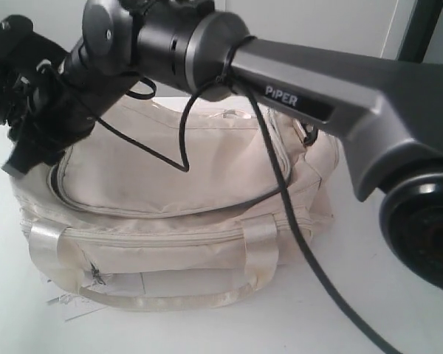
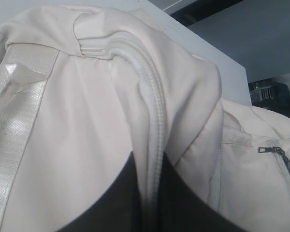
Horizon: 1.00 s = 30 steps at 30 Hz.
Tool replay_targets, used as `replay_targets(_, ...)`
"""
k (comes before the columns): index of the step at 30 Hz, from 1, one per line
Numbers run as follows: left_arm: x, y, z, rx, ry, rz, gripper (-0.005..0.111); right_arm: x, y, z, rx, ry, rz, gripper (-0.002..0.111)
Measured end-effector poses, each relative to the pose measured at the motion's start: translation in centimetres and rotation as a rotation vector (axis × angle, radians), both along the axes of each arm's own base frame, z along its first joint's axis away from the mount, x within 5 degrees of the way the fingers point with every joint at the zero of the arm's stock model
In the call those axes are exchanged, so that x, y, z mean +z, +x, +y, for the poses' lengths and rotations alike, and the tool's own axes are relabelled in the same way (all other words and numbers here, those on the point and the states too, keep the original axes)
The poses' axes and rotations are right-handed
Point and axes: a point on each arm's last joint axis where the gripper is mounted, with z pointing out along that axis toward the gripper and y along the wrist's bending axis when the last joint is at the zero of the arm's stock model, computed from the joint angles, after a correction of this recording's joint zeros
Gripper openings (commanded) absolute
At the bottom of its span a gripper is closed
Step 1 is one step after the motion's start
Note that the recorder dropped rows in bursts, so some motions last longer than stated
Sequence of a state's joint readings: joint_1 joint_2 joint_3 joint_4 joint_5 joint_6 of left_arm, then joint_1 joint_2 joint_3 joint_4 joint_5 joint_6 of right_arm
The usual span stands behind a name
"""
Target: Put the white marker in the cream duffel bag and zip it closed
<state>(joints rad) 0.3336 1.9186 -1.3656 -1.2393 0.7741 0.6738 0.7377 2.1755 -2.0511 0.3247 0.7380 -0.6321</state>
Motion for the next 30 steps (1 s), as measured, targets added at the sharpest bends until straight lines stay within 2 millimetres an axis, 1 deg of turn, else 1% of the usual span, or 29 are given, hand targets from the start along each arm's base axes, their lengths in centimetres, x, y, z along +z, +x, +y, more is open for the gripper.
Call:
replay_targets(3, 0.0, 0.0, 0.0, -0.001, -0.001, 0.0, 0.0, -2.3, 0.8, 0.3, 0.068, -0.101, -0.079, 0.055)
replay_targets(4, 0.0, 0.0, 0.0, -0.002, -0.001, 0.0, 0.0, -2.8, 1.0, 0.4, 0.087, -0.12, -0.104, 0.054)
replay_targets(9, 0.0, -0.1, -0.1, -0.008, -0.005, 0.001, 0.0, -3.7, 2.1, 0.8, 0.103, -0.134, -0.236, 0.055)
replay_targets(12, 0.0, -0.1, -0.1, -0.012, -0.007, 0.001, 0.0, -4.1, 2.6, 0.9, 0.095, -0.132, -0.276, 0.054)
replay_targets(14, 0.0, -0.1, -0.1, -0.011, -0.008, 0.001, 0.0, -4.7, 2.8, 1.1, 0.093, -0.132, -0.286, 0.052)
replay_targets(15, 0.0, -0.1, -0.1, -0.012, -0.006, 0.0, 0.0, -4.9, 2.9, 1.1, 0.091, -0.132, -0.287, 0.045)
replay_targets(16, 0.0, -0.1, -0.1, -0.014, -0.004, -0.003, 0.0, -5.5, 3.2, 1.1, 0.086, -0.137, -0.282, 0.041)
replay_targets(17, 0.0, -0.1, -0.1, -0.018, -0.002, -0.005, 0.0, -5.6, 3.4, 0.9, 0.082, -0.138, -0.282, 0.029)
replay_targets(18, 0.0, -0.1, -0.1, -0.02, 0.001, -0.008, 0.0, -5.8, 3.5, 0.9, 0.078, -0.137, -0.287, 0.023)
replay_targets(19, 0.0, -0.1, -0.1, -0.021, 0.002, -0.009, 0.0, -5.8, 3.7, 0.8, 0.073, -0.136, -0.291, 0.008)
replay_targets(20, 0.0, -0.1, -0.1, -0.023, 0.004, -0.011, 0.0, -5.7, 3.8, 0.7, 0.057, -0.126, -0.296, 0.002)
replay_targets(21, 0.0, -0.1, 0.0, -0.022, 0.003, -0.011, 0.0, -5.7, 3.9, 0.6, 0.051, -0.122, -0.293, 0.0)
replay_targets(23, 0.0, -0.1, 0.0, -0.023, 0.002, -0.011, 0.0, -5.1, 3.8, 0.6, 0.03, -0.099, -0.287, 0.0)
replay_targets(28, 0.1, -0.1, -0.1, -0.022, -0.003, -0.012, 0.0, -1.7, 2.9, 0.0, 0.013, -0.051, -0.272, 0.0)
replay_targets(30, 0.1, -0.1, -0.1, -0.022, -0.005, -0.013, 0.0, -1.4, 2.7, 0.0, -0.005, -0.029, -0.237, 0.002)
